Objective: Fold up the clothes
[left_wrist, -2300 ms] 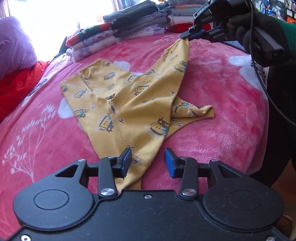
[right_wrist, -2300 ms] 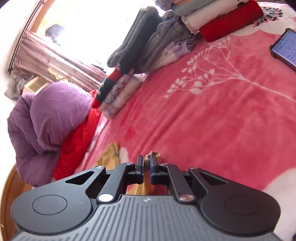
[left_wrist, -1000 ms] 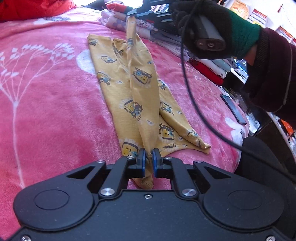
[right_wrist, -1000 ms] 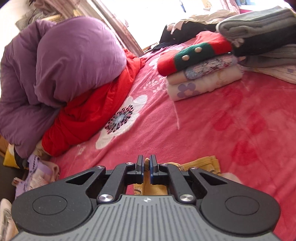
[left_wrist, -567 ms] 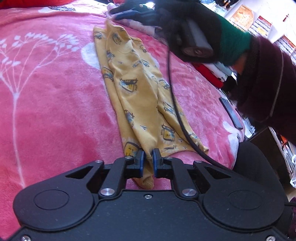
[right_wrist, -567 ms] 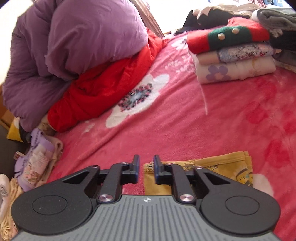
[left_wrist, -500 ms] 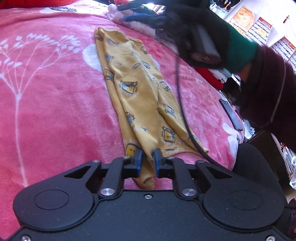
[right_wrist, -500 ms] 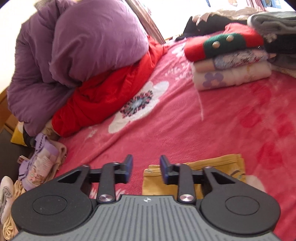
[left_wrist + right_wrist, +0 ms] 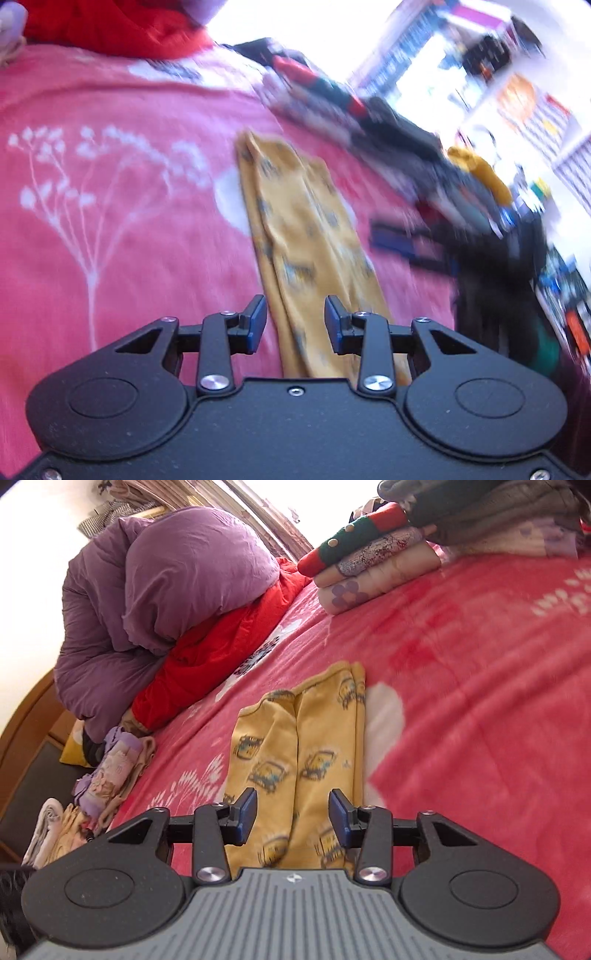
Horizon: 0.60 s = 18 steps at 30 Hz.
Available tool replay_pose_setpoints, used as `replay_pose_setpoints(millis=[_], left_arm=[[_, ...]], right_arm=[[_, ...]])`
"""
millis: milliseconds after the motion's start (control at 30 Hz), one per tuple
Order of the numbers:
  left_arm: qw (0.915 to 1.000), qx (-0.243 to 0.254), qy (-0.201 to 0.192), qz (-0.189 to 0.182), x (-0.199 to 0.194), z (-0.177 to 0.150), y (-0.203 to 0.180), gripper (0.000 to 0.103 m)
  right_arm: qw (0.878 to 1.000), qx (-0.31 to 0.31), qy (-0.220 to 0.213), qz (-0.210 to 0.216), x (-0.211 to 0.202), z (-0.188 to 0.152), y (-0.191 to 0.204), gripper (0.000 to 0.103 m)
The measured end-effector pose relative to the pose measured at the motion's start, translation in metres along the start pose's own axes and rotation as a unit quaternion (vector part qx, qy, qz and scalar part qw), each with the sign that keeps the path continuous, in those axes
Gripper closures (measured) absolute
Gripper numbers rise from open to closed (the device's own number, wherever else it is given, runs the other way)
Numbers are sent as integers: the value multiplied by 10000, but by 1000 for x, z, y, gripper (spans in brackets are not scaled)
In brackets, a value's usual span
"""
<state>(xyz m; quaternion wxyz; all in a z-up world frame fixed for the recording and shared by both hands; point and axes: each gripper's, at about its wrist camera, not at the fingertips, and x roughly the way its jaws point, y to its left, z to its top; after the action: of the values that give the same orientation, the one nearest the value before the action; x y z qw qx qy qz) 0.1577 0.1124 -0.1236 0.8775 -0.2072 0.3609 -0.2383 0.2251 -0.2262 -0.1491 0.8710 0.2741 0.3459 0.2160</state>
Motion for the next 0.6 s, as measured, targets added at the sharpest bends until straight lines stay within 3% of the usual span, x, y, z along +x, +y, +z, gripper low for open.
replay_pose_setpoints(millis=[133,233,333,467,533,600], left_arm=[[9990,-185,-294,283,25,36,1,71],[9981,-24,-474,405,49,67,-2,71],[9977,-272,-474,412,80,90,12,71],[9978,-371,-342,422,115,107,26,71],[9982,-363,-313,373,125,110,30,80],[9983,-203,-328,445,131,112,29,99]], right_arm=[[9995,165,99,250,6,-14,-8,59],[9991,16,147,409,10,-9,-1,59],[9983,-145,258,494,14,-8,2,59],[9977,-216,404,503,20,-10,5,69],[9969,-380,492,491,23,-11,10,83],[9958,-681,517,331,23,-14,16,89]])
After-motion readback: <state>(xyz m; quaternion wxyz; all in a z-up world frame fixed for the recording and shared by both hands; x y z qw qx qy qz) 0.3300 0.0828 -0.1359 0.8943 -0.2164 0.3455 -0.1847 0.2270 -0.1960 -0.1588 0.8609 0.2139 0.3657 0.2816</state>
